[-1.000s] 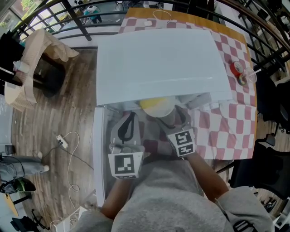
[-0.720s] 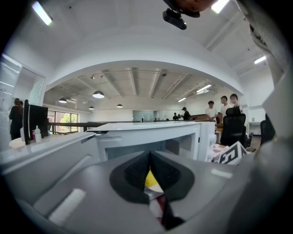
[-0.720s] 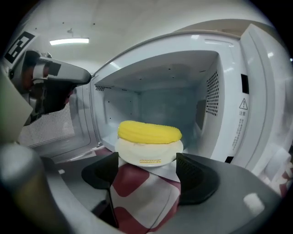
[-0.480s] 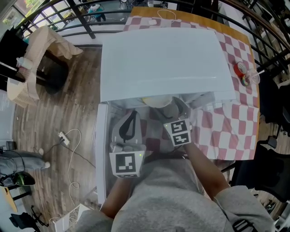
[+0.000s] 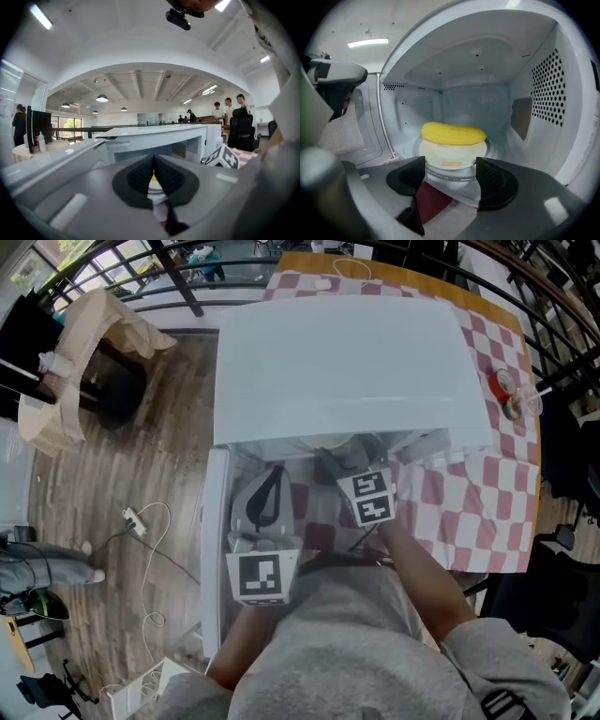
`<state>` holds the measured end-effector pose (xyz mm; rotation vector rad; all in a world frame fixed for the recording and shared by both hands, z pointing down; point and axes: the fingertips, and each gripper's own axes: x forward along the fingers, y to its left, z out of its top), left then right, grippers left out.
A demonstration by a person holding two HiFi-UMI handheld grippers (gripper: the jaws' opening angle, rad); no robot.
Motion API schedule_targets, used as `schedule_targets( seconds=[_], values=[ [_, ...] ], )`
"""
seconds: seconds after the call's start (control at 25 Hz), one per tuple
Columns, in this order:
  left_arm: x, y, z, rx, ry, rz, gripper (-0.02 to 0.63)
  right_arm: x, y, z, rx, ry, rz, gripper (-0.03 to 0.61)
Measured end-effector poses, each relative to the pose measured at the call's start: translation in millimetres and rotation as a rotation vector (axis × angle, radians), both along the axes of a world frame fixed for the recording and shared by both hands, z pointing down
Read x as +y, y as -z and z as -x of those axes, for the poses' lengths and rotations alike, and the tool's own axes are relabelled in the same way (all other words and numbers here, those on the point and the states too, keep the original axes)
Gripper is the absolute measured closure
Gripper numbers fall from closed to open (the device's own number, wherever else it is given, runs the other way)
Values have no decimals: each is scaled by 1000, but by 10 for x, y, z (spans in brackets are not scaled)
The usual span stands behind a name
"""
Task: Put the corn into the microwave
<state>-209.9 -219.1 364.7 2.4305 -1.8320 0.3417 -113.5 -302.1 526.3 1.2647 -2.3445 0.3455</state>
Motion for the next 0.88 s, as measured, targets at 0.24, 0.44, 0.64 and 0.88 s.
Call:
schedule_targets(
  seconds=[0.24,0.44,0.64,0.88],
  values=[
    [18,5,-18,0,-10,1,606,-23,64,50,-16,39,-6,328],
    [24,-42,-58,7,-14,8,604,107,348,-117,-40,99,-86,578],
    [61,-56,-175,26,-19,2,604,485,735,-339,-117,267,-104,578],
    [204,-11,-306,7,-4,-4,604,769,1234,-850,-212,272,-100,578]
  ],
)
